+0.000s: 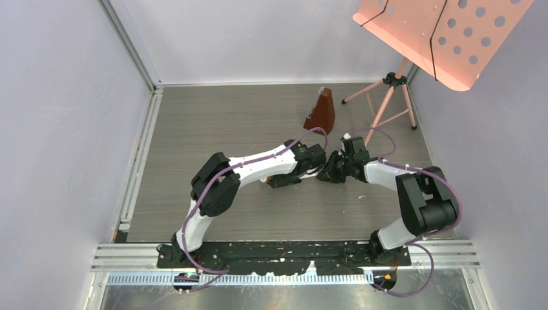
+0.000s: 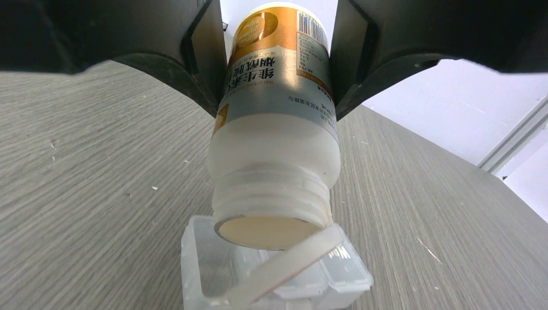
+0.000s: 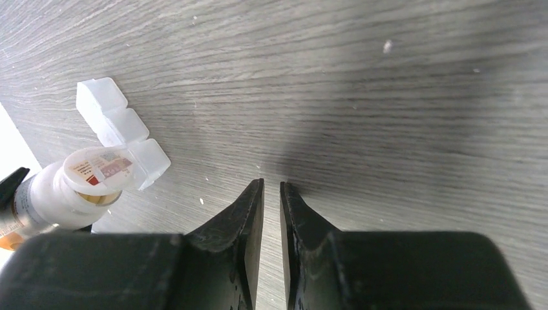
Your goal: Sort the pills into containers
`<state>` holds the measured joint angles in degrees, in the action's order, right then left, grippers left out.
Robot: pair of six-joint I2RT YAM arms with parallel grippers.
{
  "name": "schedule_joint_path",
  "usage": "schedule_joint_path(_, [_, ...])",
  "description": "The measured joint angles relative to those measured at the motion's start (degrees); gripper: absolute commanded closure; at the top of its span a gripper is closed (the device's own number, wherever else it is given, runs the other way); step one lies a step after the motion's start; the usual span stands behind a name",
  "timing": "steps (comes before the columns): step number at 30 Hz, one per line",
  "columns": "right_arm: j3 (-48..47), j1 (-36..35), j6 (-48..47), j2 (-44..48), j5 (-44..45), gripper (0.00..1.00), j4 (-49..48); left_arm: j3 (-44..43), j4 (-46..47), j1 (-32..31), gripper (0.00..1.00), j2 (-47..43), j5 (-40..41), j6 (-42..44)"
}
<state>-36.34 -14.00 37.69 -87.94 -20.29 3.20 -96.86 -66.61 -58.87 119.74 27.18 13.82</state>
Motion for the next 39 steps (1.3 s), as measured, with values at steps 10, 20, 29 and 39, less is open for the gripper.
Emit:
schedule_joint_path(10, [1.11, 0.42, 0.15, 2.71, 1.4, 0.75, 3.13, -2.29, -2.67, 0.0, 1.0, 1.88, -0.55, -0.26])
schedule_joint_path(20, [1.11, 0.52, 0.15, 2.71, 1.31, 0.74, 3.21, -2.62, -4.04, -0.09, 1.0, 2.56, -0.24, -0.44])
schedule_joint_path(29, [1.11, 0.55, 0.15, 2.71, 1.25, 0.74, 3.17, -4.39, -6.38, -0.66, 1.0, 5.07, 0.24, -1.33])
schedule_joint_path(39, [1.27, 0.74, 0.15, 2.71, 0.92, 0.74, 2.99, -6.03, -8.02, -0.66, 1.0, 5.29, 1.53, -1.42])
